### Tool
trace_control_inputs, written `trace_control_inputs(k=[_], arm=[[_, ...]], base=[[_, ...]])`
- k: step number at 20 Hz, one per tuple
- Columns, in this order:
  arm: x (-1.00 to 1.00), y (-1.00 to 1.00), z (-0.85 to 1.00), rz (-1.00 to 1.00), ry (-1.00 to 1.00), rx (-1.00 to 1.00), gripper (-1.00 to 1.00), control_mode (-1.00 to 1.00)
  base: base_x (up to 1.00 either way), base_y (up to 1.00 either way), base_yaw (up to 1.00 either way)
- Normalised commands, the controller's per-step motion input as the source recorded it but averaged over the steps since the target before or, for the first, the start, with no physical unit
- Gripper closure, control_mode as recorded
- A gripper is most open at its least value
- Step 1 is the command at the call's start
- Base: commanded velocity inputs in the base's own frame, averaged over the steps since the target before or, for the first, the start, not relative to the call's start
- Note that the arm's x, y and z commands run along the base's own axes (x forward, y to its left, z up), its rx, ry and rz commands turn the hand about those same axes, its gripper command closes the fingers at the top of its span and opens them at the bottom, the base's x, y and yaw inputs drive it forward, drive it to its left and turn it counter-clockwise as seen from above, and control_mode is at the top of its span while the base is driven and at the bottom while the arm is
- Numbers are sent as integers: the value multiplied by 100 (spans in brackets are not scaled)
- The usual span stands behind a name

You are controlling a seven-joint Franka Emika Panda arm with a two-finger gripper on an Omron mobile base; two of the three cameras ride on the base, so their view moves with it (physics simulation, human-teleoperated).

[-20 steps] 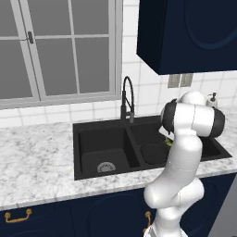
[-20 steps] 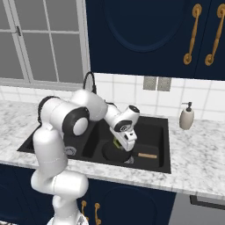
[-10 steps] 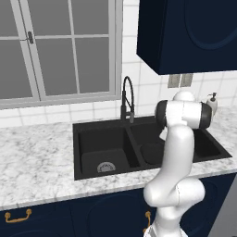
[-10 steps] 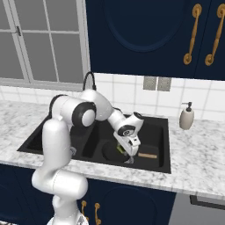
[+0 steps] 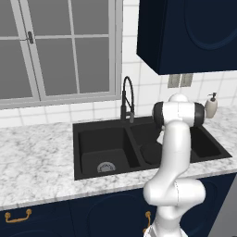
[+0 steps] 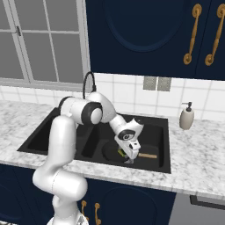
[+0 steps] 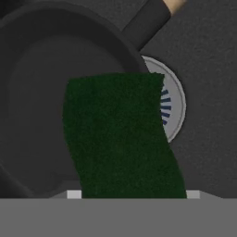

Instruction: Pick the pan and sponge and place them into the sink. Then turn on the water.

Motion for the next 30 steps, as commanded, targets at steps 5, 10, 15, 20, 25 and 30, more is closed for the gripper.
trace_control_inputs(k=[5, 10, 15, 20, 25, 30], arm=[[8, 0, -8, 0, 0, 0, -100, -100], [-16, 0, 14, 0, -7, 0, -100, -100], [-45, 2, 82, 7, -13, -4, -100, -100], [-35, 4, 94, 13, -24, -4, -100, -100], [-19, 13, 66, 25, -37, -3, -100, -100], [0, 6, 50, 29, -41, -4, -100, -100]], base=[[0, 0, 0], [0, 0, 0], [0, 0, 0], [0, 0, 0], [0, 0, 0], [0, 0, 0]])
